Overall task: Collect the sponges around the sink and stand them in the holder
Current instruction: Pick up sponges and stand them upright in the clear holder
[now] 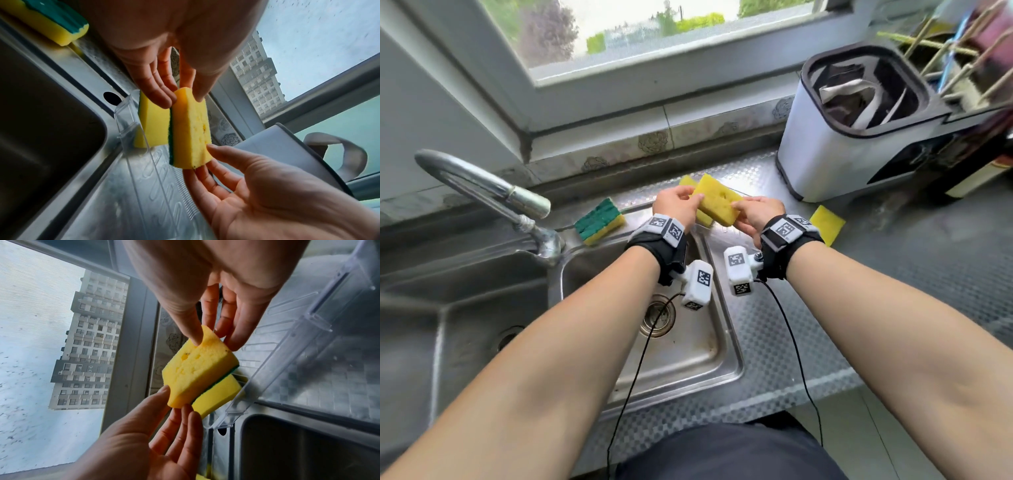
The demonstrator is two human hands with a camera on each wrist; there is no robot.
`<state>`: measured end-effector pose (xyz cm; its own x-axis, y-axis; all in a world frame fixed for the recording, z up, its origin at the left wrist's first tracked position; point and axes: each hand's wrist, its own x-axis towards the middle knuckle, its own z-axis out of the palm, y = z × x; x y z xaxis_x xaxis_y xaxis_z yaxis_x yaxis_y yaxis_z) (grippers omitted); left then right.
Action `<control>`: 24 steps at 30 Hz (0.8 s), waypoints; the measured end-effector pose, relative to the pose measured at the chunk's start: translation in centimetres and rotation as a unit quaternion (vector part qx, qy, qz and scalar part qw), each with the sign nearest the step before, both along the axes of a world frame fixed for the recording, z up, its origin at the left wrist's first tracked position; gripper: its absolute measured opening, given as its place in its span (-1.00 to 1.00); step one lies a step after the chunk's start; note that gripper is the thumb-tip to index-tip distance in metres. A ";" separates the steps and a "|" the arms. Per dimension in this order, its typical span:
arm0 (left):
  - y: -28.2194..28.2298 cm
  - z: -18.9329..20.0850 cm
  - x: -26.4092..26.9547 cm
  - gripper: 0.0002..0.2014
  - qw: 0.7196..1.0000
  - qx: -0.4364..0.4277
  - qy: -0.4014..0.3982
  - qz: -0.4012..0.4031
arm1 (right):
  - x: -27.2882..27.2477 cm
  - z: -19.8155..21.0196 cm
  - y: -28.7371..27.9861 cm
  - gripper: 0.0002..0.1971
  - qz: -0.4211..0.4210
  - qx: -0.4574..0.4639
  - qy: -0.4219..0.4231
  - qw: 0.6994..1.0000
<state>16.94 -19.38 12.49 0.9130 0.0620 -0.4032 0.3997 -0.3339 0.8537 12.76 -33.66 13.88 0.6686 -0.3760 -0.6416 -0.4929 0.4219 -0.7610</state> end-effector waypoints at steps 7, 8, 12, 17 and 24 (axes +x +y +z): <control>-0.5 -1.8 0.0 -0.53 0.998 0.054 0.017 -0.008 | 0.9 -2.0 -0.7 -0.97 0.054 0.003 0.048 0.997; -0.4 -2.1 -0.1 -0.51 0.998 0.054 0.018 -0.005 | 0.9 -2.1 -0.6 -0.96 0.050 0.008 0.052 0.997; -0.4 -2.0 -0.4 -0.52 0.998 0.055 0.018 -0.009 | 1.2 -2.6 -0.6 -0.88 0.062 0.002 0.070 0.996; -0.6 -2.0 -0.2 -0.49 0.998 0.055 0.016 0.001 | 1.6 -2.5 -0.8 -0.79 0.067 0.013 0.071 0.995; 0.2 -2.2 -0.7 -0.48 1.000 0.018 0.007 0.016 | 1.3 -2.2 -0.5 -0.89 0.063 -0.015 0.069 0.996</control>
<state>16.29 -19.21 10.27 0.9047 0.1050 -0.4130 0.4223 -0.3507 0.8359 14.02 -34.20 11.66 0.6178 -0.3147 -0.7206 -0.6410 0.3291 -0.6934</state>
